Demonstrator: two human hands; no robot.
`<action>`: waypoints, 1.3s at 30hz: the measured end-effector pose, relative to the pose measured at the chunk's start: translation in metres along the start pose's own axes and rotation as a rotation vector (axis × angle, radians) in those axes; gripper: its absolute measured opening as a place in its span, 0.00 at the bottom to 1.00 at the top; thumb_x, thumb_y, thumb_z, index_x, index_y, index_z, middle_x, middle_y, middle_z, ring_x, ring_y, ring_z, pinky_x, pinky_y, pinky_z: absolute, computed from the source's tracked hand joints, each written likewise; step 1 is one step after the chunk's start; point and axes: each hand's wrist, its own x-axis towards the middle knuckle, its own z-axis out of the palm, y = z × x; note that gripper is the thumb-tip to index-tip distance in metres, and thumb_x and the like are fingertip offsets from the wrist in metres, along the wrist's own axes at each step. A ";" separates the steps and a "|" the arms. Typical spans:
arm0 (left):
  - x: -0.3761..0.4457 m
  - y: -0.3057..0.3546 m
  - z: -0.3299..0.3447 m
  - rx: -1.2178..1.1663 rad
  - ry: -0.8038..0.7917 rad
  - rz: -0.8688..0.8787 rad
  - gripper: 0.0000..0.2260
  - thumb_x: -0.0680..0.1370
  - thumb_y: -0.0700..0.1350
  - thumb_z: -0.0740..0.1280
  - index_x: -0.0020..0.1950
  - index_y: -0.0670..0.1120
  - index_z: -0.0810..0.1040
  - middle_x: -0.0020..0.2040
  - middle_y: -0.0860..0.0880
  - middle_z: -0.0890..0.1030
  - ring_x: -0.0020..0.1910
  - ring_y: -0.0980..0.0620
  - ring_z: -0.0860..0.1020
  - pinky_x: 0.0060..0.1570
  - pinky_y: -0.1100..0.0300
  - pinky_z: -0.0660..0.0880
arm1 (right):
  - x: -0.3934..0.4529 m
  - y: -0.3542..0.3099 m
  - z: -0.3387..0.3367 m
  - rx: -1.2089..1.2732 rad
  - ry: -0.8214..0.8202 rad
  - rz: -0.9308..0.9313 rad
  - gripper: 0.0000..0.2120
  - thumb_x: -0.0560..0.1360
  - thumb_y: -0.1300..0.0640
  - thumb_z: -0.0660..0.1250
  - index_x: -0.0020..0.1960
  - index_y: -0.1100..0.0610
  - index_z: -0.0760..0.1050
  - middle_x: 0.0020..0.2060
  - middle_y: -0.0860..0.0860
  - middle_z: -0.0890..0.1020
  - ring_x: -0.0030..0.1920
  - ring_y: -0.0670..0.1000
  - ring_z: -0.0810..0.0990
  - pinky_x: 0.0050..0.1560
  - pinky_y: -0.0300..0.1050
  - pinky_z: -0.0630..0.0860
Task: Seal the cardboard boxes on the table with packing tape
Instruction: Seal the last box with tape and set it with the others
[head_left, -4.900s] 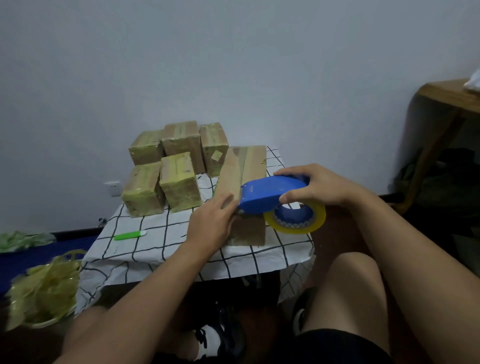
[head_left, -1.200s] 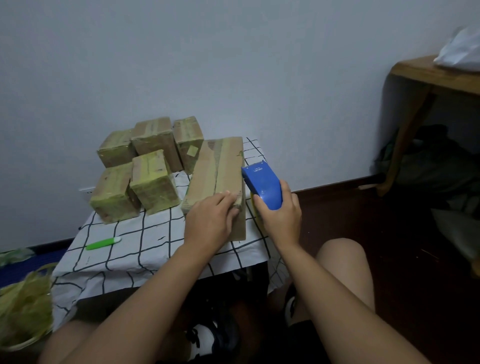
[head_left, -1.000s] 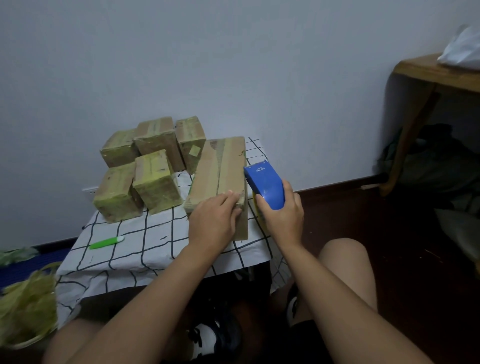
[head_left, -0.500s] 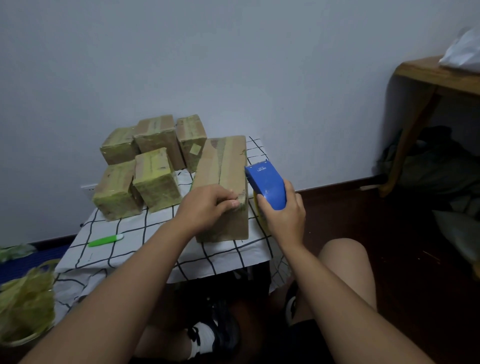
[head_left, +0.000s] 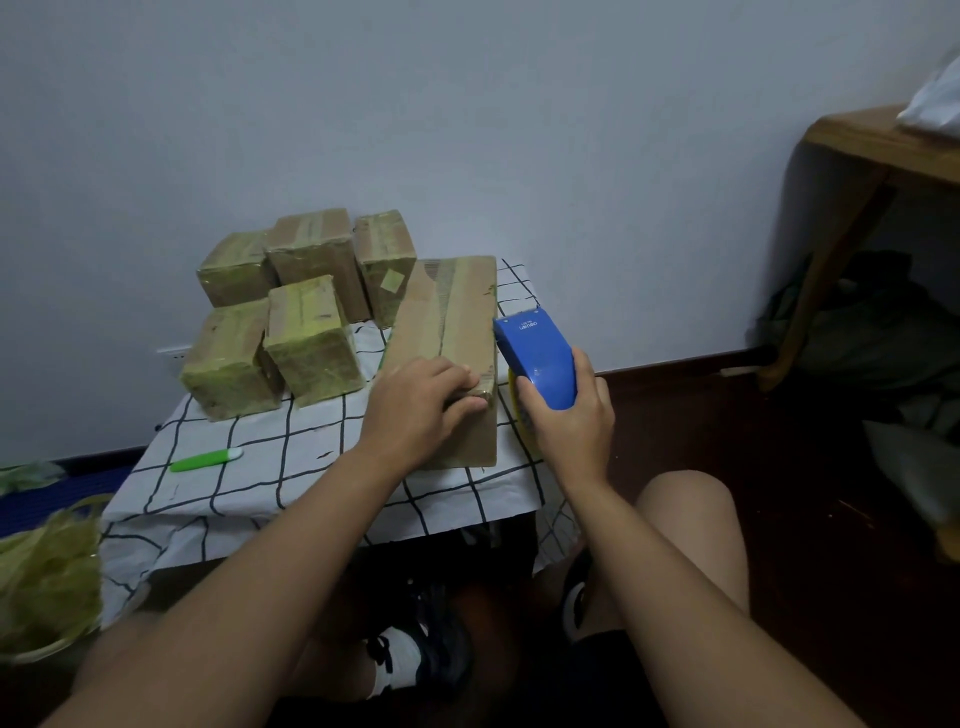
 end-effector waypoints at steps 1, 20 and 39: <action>0.000 0.000 0.000 0.000 0.001 0.000 0.14 0.73 0.57 0.70 0.49 0.48 0.83 0.47 0.52 0.83 0.45 0.47 0.79 0.42 0.54 0.73 | 0.000 0.000 0.000 0.002 0.000 -0.003 0.34 0.72 0.41 0.73 0.75 0.47 0.66 0.56 0.50 0.73 0.53 0.51 0.74 0.53 0.49 0.76; 0.008 -0.011 -0.027 -0.240 -0.153 -0.162 0.15 0.80 0.56 0.64 0.63 0.52 0.80 0.61 0.54 0.81 0.59 0.54 0.76 0.59 0.53 0.72 | -0.001 -0.002 -0.002 0.026 -0.010 -0.007 0.33 0.72 0.44 0.74 0.74 0.47 0.67 0.53 0.48 0.72 0.51 0.50 0.73 0.51 0.45 0.72; -0.001 -0.034 -0.012 -0.144 -0.076 -0.047 0.18 0.73 0.61 0.68 0.55 0.52 0.85 0.56 0.55 0.83 0.55 0.53 0.78 0.49 0.53 0.75 | -0.001 0.002 0.000 0.009 0.011 -0.043 0.34 0.72 0.44 0.74 0.74 0.49 0.67 0.53 0.48 0.70 0.50 0.49 0.73 0.49 0.43 0.71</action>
